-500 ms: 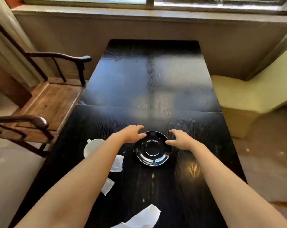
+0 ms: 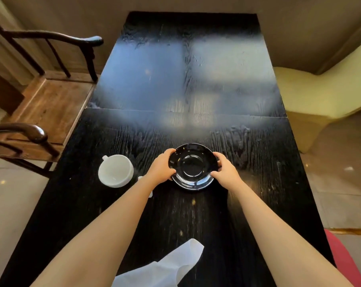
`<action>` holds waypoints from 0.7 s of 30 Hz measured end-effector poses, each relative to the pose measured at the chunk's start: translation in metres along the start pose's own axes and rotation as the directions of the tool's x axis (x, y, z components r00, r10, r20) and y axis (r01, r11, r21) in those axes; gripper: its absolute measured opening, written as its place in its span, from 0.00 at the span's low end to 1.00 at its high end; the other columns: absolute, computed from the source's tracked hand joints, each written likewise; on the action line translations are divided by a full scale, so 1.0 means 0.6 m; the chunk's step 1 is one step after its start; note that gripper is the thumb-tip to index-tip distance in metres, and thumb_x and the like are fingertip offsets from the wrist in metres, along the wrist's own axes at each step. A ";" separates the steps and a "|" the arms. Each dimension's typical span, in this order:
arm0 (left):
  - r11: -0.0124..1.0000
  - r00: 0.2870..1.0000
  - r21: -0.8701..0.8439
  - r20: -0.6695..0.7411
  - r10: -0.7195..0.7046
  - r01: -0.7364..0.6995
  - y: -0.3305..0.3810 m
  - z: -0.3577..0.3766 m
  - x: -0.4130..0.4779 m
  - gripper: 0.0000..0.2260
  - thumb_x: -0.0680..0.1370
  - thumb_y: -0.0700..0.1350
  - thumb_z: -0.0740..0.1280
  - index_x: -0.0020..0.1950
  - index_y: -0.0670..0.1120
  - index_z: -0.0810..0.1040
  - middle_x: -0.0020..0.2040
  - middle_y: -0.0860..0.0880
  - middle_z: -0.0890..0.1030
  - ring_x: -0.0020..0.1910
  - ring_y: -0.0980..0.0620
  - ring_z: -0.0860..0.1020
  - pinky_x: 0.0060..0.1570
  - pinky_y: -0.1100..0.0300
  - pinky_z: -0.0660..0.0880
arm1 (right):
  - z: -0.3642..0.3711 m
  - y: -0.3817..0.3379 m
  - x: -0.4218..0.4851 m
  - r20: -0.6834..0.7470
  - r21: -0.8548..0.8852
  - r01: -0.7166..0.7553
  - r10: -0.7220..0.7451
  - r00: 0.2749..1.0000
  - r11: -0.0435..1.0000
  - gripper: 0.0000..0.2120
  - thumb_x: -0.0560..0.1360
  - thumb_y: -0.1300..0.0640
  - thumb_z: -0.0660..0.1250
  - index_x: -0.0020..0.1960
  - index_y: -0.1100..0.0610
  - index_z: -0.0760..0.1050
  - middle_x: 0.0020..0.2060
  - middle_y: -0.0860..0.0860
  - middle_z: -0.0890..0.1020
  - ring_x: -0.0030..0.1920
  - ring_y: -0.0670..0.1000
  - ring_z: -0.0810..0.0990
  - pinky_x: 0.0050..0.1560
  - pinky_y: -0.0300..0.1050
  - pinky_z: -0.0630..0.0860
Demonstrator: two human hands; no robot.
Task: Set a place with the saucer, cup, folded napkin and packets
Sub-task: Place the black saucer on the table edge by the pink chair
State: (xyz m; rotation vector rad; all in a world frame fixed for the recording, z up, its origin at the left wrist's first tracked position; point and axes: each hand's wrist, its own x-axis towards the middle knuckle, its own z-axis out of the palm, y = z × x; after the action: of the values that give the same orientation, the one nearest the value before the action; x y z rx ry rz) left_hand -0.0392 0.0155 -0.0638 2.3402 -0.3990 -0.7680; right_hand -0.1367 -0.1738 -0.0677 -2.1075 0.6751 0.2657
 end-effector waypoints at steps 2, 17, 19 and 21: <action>0.998 1.000 -0.057 -0.024 -0.016 0.014 -0.003 0.003 0.000 0.31 0.71 0.34 0.69 0.71 0.49 0.63 0.62 0.41 0.75 0.58 0.40 0.77 0.56 0.44 0.77 | 0.001 -0.002 -0.001 -0.019 0.092 -0.032 0.034 0.999 0.995 0.31 0.71 0.70 0.65 0.70 0.52 0.63 0.57 0.55 0.75 0.60 0.56 0.75 0.60 0.52 0.74; 0.911 0.990 -0.401 0.132 -0.044 0.094 0.086 -0.036 -0.073 0.30 0.70 0.27 0.68 0.68 0.46 0.68 0.56 0.42 0.74 0.53 0.40 0.79 0.38 0.49 0.82 | -0.079 -0.026 -0.104 0.018 0.467 -0.185 0.199 0.980 0.865 0.31 0.68 0.78 0.63 0.68 0.60 0.69 0.51 0.57 0.78 0.49 0.56 0.79 0.40 0.45 0.80; 0.899 0.989 -0.431 0.146 -0.017 0.079 0.109 -0.036 -0.090 0.30 0.69 0.26 0.68 0.67 0.47 0.68 0.53 0.43 0.74 0.53 0.40 0.78 0.38 0.49 0.82 | -0.101 -0.032 -0.137 -0.007 0.499 -0.177 0.208 0.978 0.848 0.30 0.68 0.79 0.62 0.67 0.60 0.70 0.45 0.54 0.78 0.45 0.53 0.79 0.35 0.39 0.80; 0.892 0.985 -0.447 0.169 0.013 0.065 0.129 -0.029 -0.110 0.29 0.70 0.26 0.68 0.67 0.46 0.68 0.52 0.44 0.74 0.54 0.40 0.78 0.42 0.46 0.82 | -0.121 -0.028 -0.172 -0.026 0.514 -0.174 0.218 0.976 0.840 0.30 0.69 0.79 0.62 0.68 0.60 0.70 0.44 0.51 0.77 0.44 0.50 0.79 0.32 0.37 0.79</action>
State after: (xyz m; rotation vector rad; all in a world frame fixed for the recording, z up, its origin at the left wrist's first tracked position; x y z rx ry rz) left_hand -0.0865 -0.0044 0.0258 1.8535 -0.2282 -0.9613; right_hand -0.2172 -0.1867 0.0301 -1.5468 0.9041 0.0929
